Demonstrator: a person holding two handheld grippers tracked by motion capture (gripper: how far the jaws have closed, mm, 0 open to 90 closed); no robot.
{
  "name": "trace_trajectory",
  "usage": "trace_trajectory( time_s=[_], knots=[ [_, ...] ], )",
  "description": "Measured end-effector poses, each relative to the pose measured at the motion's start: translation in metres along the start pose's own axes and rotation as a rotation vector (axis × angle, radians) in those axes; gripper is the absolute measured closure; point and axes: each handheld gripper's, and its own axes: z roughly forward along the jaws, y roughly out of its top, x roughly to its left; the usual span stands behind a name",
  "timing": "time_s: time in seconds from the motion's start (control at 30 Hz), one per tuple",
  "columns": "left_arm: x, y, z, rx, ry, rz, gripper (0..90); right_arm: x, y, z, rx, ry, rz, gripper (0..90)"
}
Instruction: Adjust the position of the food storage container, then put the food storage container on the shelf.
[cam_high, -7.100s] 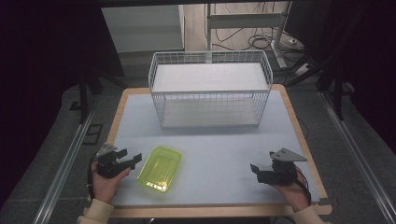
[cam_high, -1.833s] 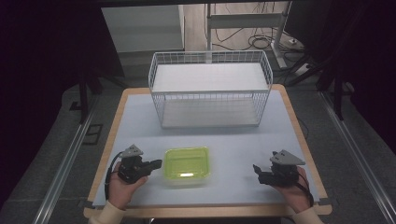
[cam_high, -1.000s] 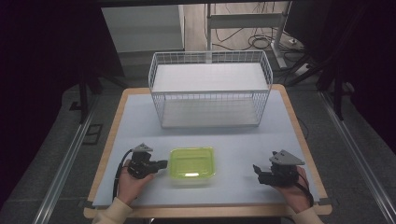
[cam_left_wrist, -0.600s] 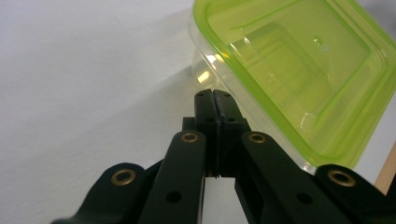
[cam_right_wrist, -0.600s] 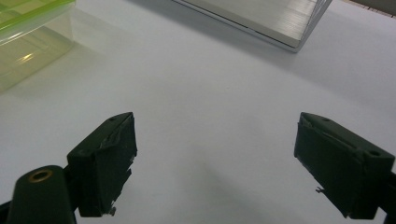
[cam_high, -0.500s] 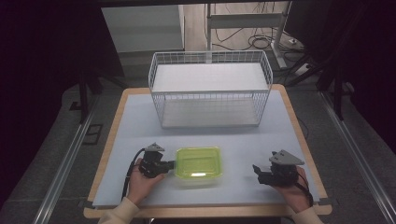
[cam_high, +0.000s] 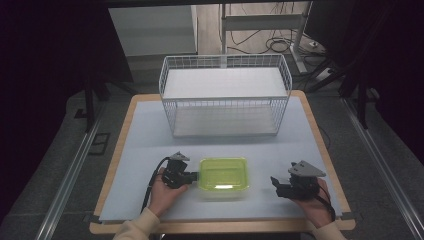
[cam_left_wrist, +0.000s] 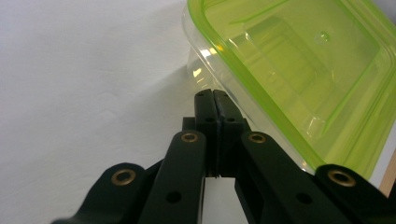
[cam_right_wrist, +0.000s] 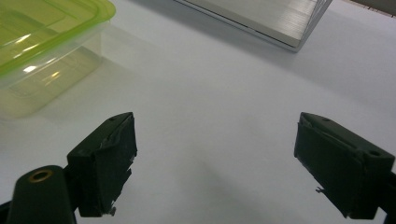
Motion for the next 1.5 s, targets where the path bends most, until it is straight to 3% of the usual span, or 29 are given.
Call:
trace_trajectory(
  time_s=[0.27, 0.53, 0.9, 0.97, 1.0, 1.03, 1.07, 1.1, 1.13, 1.3, 1.37, 1.43, 1.5],
  knots=[
    [0.0, -0.001, 0.001, 0.005, -0.002, 0.004, 90.0, -0.001, 0.0, -0.001, -0.003, -0.002, 0.003, 13.2],
    [0.019, -0.007, -0.023, -0.069, 0.005, -0.039, 90.0, -0.001, 0.001, -0.002, -0.014, 0.0, 0.002, 13.5],
    [0.029, -0.014, -0.043, -0.113, 0.03, -0.073, 90.0, 0.002, 0.006, 0.006, -0.009, 0.016, -0.006, 13.5],
    [0.029, -0.016, -0.047, -0.129, 0.032, -0.078, 87.4, 0.004, 0.009, 0.005, -0.019, 0.028, -0.006, 13.5],
    [0.029, -0.017, -0.049, -0.143, 0.039, -0.081, 76.7, 0.003, 0.011, 0.003, -0.035, 0.041, 0.001, 13.5],
    [0.029, -0.018, -0.05, -0.155, 0.045, -0.085, 76.7, 0.003, 0.011, 0.003, -0.035, 0.041, 0.001, 13.5],
    [0.03, -0.019, -0.052, -0.172, 0.041, -0.101, 67.1, 0.0, 0.013, 0.001, -0.049, 0.056, 0.019, 13.9],
    [0.03, -0.019, -0.052, -0.172, 0.041, -0.101, 63.8, 0.0, 0.013, 0.001, -0.049, 0.056, 0.019, 13.9],
    [0.032, -0.019, -0.053, -0.176, 0.027, -0.118, 63.8, -0.002, 0.013, 0.001, -0.054, 0.061, 0.028, 14.2],
    [0.038, -0.018, -0.051, -0.186, -0.042, -0.185, 44.5, -0.006, 0.013, 0.0, -0.059, 0.089, 0.089, 16.4],
    [0.038, -0.018, -0.051, -0.185, -0.051, -0.187, 41.2, -0.006, 0.013, 0.0, -0.059, 0.101, 0.099, 16.8],
    [0.038, -0.018, -0.052, -0.185, -0.06, -0.194, 38.6, -0.006, 0.014, 0.0, -0.057, 0.155, 0.143, 18.5],
    [0.038, -0.018, -0.052, -0.191, -0.065, -0.198, 37.4, -0.006, 0.015, 0.0, -0.055, 0.172, 0.159, 19.3]
  ],
)
